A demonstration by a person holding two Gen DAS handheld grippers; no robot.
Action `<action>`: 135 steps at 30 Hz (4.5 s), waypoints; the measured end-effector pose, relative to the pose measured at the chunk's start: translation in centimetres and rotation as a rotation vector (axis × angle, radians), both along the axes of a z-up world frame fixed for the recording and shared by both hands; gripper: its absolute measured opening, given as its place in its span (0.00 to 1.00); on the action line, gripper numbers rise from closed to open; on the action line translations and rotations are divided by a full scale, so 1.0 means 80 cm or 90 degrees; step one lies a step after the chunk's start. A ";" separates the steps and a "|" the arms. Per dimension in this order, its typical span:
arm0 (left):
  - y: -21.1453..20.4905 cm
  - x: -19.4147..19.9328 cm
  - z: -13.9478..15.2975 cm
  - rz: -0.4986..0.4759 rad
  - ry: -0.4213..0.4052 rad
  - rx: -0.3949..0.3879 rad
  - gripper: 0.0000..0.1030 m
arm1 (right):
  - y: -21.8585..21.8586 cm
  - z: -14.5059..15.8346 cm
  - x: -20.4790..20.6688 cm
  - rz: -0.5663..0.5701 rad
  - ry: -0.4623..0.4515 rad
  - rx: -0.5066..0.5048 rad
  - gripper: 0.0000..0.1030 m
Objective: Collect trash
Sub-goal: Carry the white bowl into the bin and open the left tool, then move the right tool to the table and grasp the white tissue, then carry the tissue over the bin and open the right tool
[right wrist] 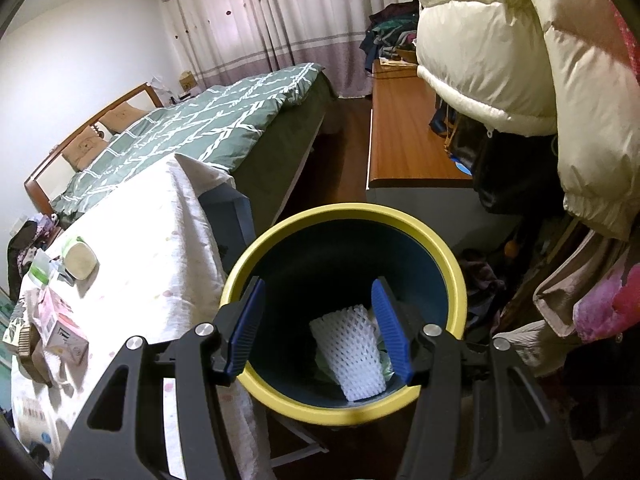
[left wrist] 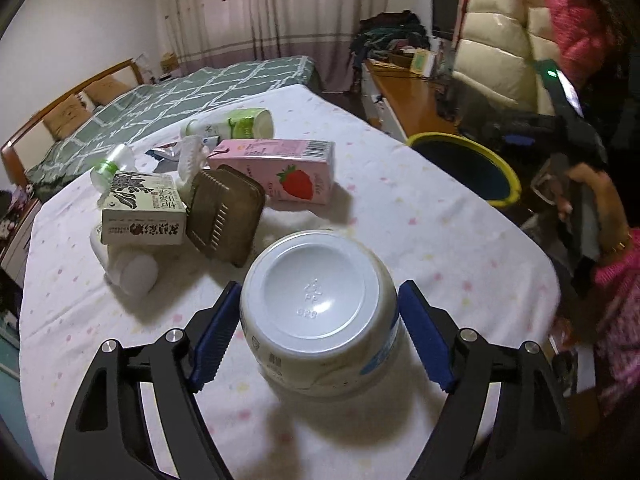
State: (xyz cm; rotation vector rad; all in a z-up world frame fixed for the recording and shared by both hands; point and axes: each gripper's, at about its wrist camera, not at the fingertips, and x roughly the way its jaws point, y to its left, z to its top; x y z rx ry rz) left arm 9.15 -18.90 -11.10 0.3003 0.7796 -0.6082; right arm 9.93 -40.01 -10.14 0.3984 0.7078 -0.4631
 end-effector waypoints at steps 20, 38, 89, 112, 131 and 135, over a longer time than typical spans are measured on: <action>-0.227 0.043 0.042 -0.188 0.000 -0.003 0.76 | -0.019 0.032 -0.098 -0.066 0.003 -0.086 0.52; -0.413 0.119 -0.007 -0.186 0.023 0.028 0.84 | -0.045 0.017 -0.142 -0.106 0.029 -0.097 0.58; 0.198 0.014 0.089 0.278 -0.103 -0.099 0.95 | 0.349 0.001 0.074 0.395 0.068 -0.054 0.34; 0.191 0.021 0.073 0.269 -0.079 -0.115 0.95 | 0.357 0.047 0.102 0.457 0.011 -0.027 0.03; 0.162 0.015 0.069 0.227 -0.072 -0.108 0.95 | 0.307 0.212 0.054 0.430 -0.183 -0.020 0.03; 0.152 0.014 0.066 0.213 -0.068 -0.105 0.95 | 0.277 0.235 0.037 0.395 -0.202 -0.035 0.03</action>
